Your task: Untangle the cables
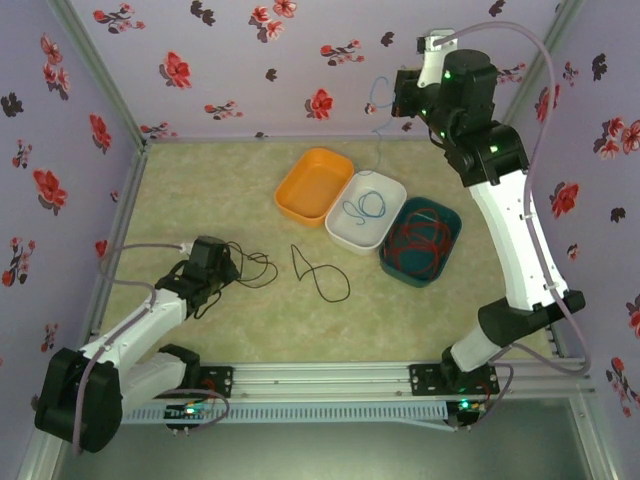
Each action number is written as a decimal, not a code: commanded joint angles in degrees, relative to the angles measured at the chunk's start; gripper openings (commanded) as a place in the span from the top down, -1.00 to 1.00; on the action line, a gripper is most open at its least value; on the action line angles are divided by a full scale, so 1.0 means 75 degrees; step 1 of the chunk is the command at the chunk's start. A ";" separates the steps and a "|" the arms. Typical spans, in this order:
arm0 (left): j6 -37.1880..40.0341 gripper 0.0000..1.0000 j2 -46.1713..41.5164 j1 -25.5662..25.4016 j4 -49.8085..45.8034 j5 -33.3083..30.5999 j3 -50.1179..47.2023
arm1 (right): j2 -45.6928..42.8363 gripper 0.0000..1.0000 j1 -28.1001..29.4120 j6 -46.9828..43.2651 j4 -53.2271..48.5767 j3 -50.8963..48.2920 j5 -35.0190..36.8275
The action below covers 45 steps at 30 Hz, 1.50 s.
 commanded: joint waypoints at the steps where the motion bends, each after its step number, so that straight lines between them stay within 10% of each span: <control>1: 0.0180 1.00 -0.0128 0.0064 -0.0144 0.0075 0.0111 | 0.0028 1.00 -0.0042 -0.0173 0.0276 0.0066 -0.0078; 13: 0.0182 1.00 0.0172 0.0063 0.0085 0.0047 0.0233 | 0.0394 1.00 -0.0151 -0.1062 0.2865 -0.1220 0.1440; 30: 0.0202 1.00 0.0320 0.0064 -0.0033 0.0033 0.0334 | 0.3850 1.00 -0.0607 -0.2706 0.3210 0.3247 0.3198; 45: 0.0155 1.00 0.0212 0.0069 0.0070 0.0035 0.0162 | 0.2822 1.00 -0.0887 -0.3189 0.3307 0.4131 0.2943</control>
